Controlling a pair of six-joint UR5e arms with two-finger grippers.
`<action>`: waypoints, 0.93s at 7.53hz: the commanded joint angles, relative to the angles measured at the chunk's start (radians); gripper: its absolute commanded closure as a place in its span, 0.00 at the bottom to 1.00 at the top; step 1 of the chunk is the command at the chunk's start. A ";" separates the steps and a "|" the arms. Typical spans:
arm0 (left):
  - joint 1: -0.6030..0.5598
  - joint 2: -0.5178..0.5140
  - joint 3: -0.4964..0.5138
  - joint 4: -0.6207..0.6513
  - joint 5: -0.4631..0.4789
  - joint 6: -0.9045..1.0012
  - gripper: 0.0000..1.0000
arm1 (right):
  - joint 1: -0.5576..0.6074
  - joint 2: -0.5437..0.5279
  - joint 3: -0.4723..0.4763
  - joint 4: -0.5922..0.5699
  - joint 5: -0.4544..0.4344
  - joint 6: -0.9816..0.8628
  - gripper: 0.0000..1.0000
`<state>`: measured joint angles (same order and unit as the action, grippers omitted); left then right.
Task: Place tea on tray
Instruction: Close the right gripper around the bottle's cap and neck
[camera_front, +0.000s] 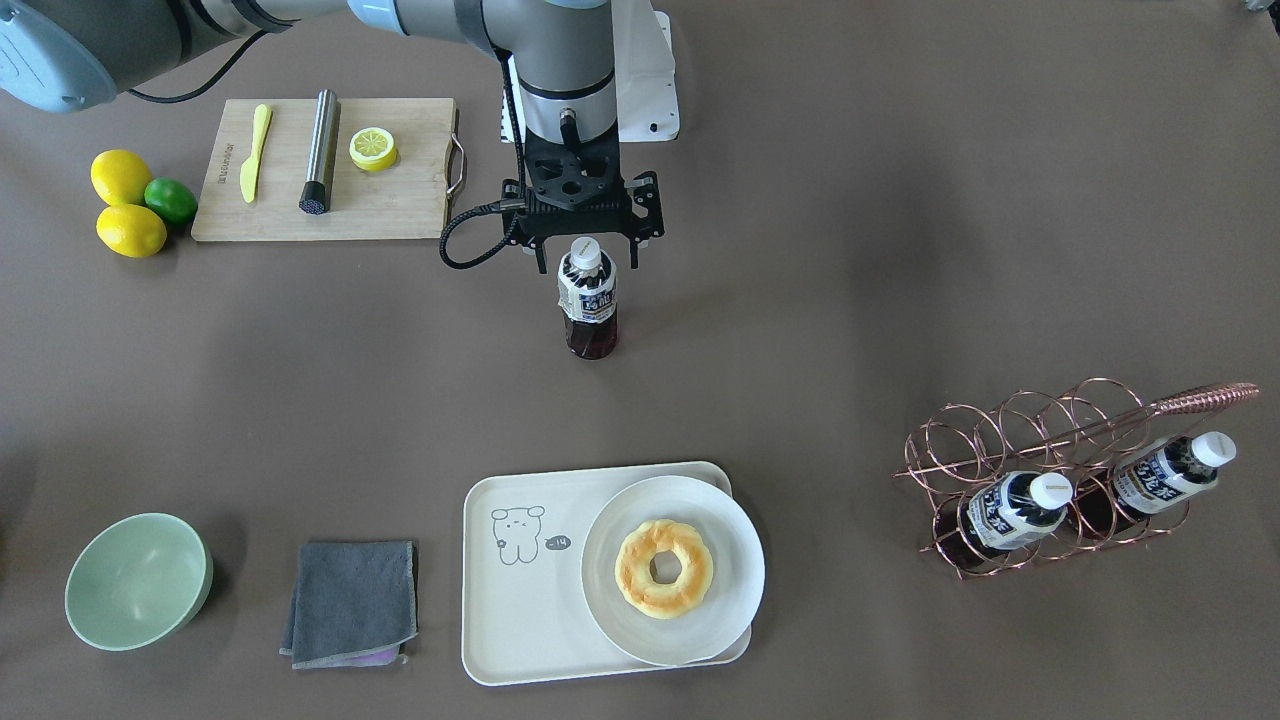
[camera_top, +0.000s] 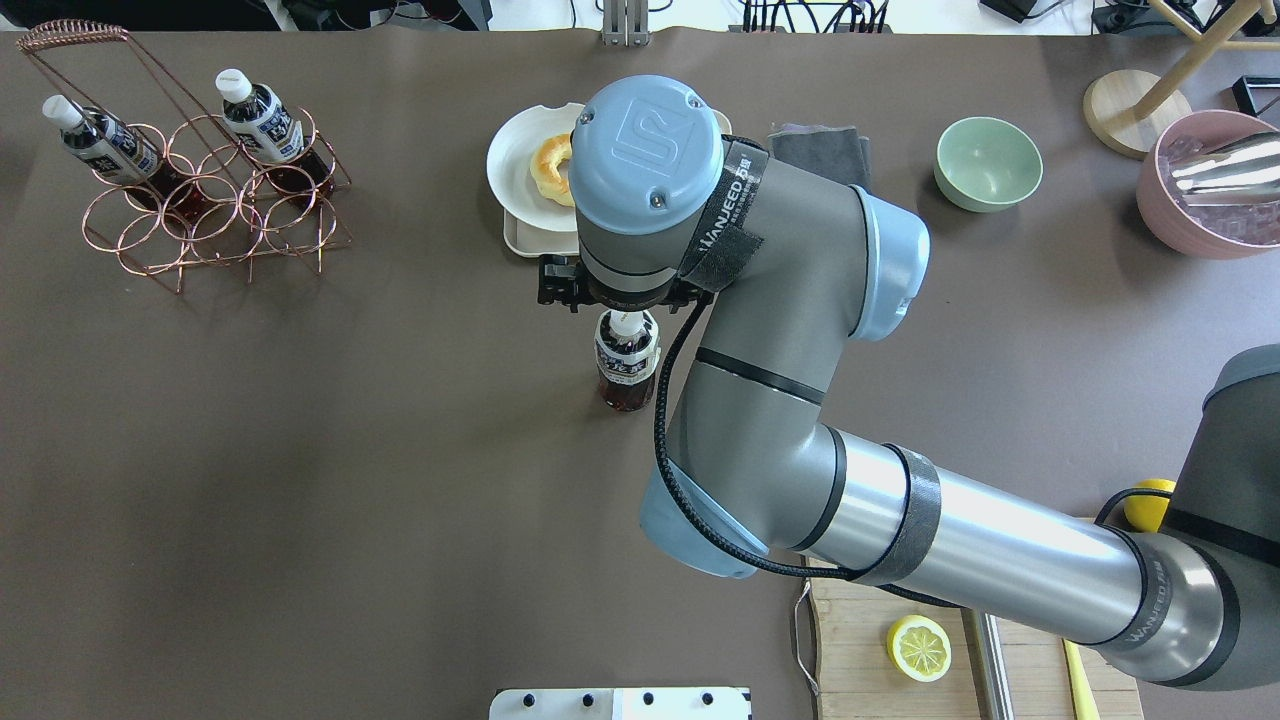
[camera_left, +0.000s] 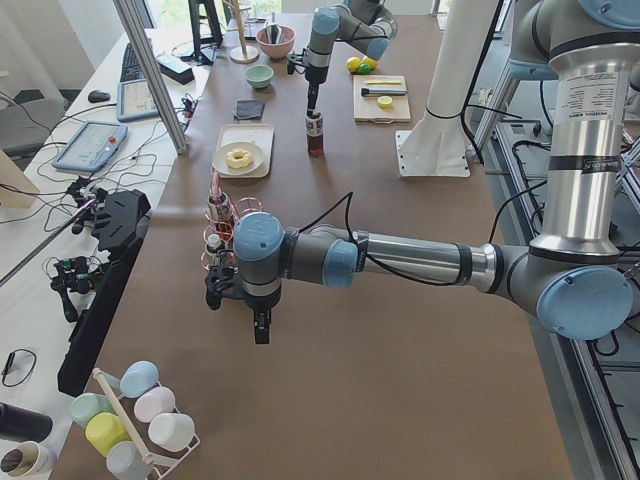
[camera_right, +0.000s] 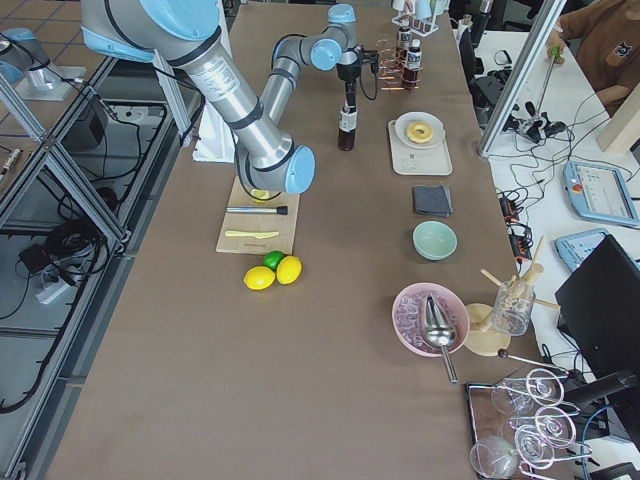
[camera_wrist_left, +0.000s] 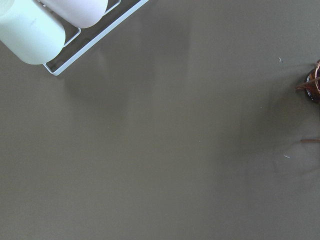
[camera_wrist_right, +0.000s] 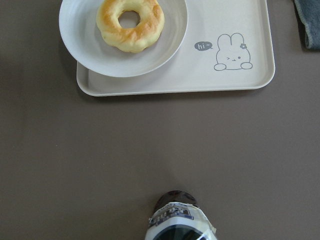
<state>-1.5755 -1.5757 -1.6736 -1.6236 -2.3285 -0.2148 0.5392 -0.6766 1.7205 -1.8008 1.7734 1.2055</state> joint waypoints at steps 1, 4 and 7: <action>0.000 -0.006 0.000 0.001 0.001 0.000 0.02 | -0.001 0.003 0.007 -0.014 -0.002 0.015 0.40; 0.000 -0.012 0.002 0.002 0.006 -0.006 0.02 | -0.008 -0.008 0.021 -0.015 -0.003 0.037 0.43; 0.000 -0.012 0.002 0.002 0.006 -0.003 0.02 | -0.010 0.005 0.027 -0.047 -0.003 0.037 0.50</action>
<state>-1.5754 -1.5873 -1.6721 -1.6214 -2.3226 -0.2195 0.5303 -0.6789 1.7409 -1.8251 1.7703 1.2415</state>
